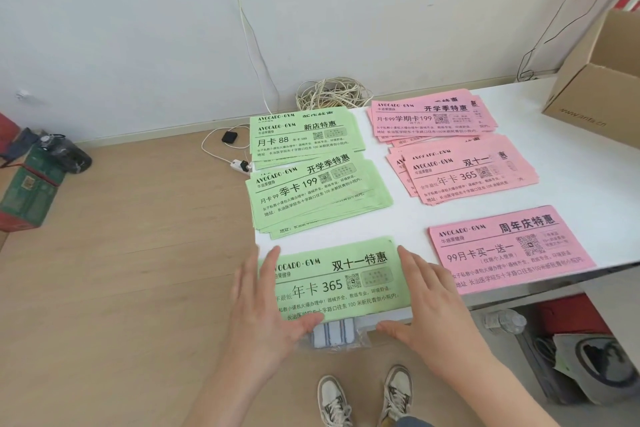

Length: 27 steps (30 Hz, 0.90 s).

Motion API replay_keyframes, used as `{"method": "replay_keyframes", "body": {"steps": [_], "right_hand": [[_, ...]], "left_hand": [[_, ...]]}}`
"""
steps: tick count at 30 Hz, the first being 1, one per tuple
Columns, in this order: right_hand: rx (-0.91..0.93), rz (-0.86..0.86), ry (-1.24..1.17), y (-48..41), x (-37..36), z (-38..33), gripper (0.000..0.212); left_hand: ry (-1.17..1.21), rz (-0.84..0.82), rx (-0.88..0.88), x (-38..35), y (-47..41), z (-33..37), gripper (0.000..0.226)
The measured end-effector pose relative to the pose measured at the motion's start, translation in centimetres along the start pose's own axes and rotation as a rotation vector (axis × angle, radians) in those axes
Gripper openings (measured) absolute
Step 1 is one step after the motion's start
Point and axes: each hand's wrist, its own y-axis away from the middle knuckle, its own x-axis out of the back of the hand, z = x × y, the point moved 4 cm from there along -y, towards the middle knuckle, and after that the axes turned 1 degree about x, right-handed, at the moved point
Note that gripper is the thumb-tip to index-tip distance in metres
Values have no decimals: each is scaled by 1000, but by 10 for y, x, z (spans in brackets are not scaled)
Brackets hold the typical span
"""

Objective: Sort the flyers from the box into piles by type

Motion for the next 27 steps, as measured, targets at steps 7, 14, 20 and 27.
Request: {"method": "replay_keyframes", "body": {"steps": [7, 14, 20, 27], "right_hand": [[-39, 64, -173, 6, -5, -4, 85], [-46, 129, -84, 0, -16, 4, 51], [6, 98, -10, -3, -14, 5, 58], [74, 27, 73, -6, -7, 4, 59]], "left_hand": [[37, 43, 105, -21, 23, -9, 96], [-83, 93, 58, -16, 21, -9, 81], [-88, 92, 6, -12, 18, -9, 78], [-105, 55, -23, -2, 10, -11, 76]]}}
